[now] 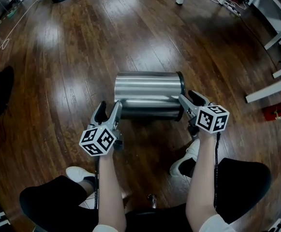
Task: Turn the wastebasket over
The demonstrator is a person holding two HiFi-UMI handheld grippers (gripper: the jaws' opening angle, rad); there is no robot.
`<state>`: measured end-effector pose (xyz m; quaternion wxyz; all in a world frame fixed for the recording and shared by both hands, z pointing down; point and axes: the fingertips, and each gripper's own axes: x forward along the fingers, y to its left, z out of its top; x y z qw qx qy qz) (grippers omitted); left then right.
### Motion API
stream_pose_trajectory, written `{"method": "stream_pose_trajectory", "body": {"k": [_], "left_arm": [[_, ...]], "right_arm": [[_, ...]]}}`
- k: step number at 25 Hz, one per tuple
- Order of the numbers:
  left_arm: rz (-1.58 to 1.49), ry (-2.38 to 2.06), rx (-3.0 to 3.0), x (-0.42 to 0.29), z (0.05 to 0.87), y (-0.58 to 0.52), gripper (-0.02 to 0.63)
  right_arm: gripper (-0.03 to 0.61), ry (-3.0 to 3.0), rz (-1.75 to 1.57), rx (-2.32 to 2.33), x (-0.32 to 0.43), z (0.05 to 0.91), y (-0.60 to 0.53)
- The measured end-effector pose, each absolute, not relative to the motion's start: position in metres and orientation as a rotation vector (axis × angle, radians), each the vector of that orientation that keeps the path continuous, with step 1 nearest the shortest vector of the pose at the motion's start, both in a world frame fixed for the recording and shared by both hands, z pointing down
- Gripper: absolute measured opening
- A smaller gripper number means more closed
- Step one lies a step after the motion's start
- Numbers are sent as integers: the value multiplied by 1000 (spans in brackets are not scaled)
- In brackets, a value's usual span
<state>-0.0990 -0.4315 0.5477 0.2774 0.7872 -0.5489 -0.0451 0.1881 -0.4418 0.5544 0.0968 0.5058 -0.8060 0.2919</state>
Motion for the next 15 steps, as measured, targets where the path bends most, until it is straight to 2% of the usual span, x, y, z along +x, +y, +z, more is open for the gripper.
{"method": "stream_pose_trajectory", "body": {"k": [4, 7, 15], "left_arm": [[-163, -1419, 2061, -101, 572, -443, 350], [-178, -1346, 2018, -102, 590, -450, 347], [-149, -1083, 2046, -84, 606, -451, 206]], "right_arm": [[209, -2359, 838, 1488, 186, 552, -440], [209, -2314, 823, 1491, 190, 558, -440], [207, -2311, 859, 1452, 192, 570, -433]]}}
